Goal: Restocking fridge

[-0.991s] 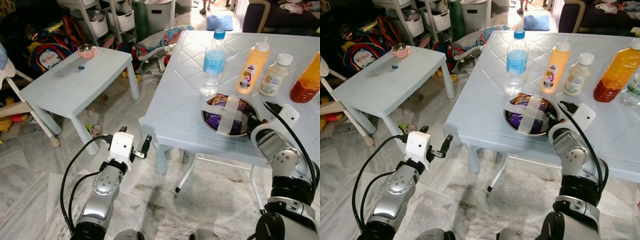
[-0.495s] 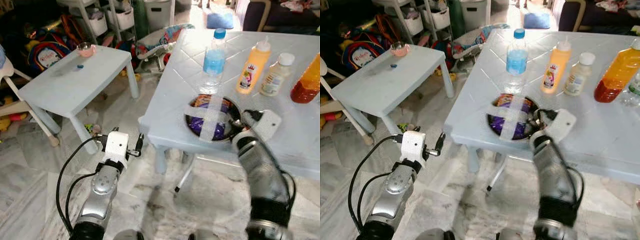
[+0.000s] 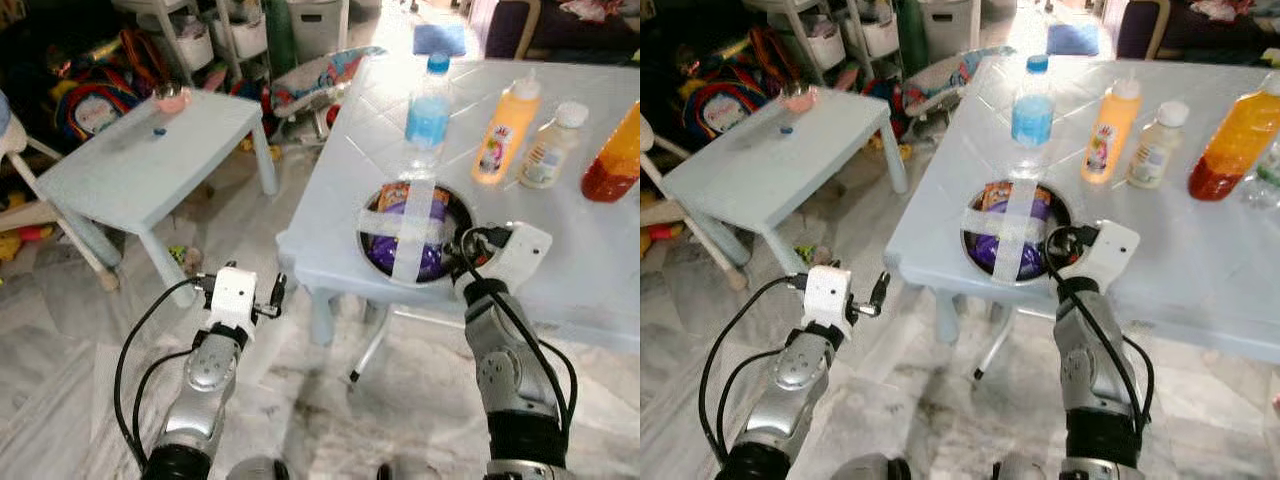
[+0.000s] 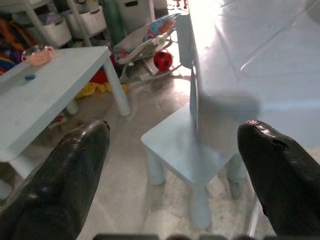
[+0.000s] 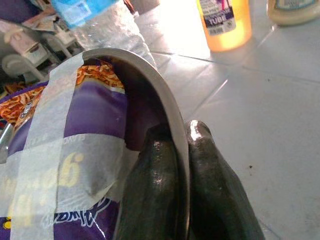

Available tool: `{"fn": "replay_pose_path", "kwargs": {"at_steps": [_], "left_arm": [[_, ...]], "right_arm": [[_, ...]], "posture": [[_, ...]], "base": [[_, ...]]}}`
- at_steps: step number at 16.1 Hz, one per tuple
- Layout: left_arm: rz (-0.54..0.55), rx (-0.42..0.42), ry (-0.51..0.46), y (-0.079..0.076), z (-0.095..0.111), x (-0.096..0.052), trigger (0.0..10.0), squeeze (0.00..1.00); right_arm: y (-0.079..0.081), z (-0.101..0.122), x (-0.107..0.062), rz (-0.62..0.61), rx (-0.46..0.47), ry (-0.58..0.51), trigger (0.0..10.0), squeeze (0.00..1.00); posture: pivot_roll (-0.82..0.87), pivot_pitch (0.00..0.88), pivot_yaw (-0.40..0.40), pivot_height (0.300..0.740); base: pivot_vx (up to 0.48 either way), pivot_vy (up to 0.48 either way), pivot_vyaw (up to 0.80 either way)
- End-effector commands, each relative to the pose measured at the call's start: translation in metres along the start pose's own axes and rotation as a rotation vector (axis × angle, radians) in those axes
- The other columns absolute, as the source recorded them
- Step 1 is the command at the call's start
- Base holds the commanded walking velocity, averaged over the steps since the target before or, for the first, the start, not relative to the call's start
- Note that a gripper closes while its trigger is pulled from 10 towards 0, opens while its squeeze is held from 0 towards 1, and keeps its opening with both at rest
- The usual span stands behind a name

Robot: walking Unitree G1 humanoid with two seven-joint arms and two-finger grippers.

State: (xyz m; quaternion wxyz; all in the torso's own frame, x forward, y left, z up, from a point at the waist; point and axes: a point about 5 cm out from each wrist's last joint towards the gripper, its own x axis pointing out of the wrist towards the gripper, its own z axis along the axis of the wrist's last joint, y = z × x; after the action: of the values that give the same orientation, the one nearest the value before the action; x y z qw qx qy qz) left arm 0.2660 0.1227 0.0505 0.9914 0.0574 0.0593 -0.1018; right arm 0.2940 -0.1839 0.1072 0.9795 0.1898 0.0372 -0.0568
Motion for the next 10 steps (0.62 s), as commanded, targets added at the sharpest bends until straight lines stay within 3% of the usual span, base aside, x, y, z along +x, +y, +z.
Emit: {"fn": "replay_pose_path", "kwargs": {"at_steps": [1, 10], "left_arm": [[0.004, 0.002, 0.013, 0.0036, -0.0017, 0.0007, 10.0, 0.0], [0.006, 0.007, -0.009, 0.002, 0.004, 0.0068, 10.0, 0.0]], "right_arm": [[0.003, -0.0241, -0.0043, 0.019, -0.027, 0.103, 10.0, 0.0], [0.0089, -0.0222, -0.0012, 0.066, -0.031, 0.072, 10.0, 0.0]], "posture": [[-0.08, 0.0, 0.099, 0.74], [-0.08, 0.0, 0.098, 0.74]], "base": [[-0.27, 0.0, 0.43], [-0.316, 0.0, 0.8]]}}
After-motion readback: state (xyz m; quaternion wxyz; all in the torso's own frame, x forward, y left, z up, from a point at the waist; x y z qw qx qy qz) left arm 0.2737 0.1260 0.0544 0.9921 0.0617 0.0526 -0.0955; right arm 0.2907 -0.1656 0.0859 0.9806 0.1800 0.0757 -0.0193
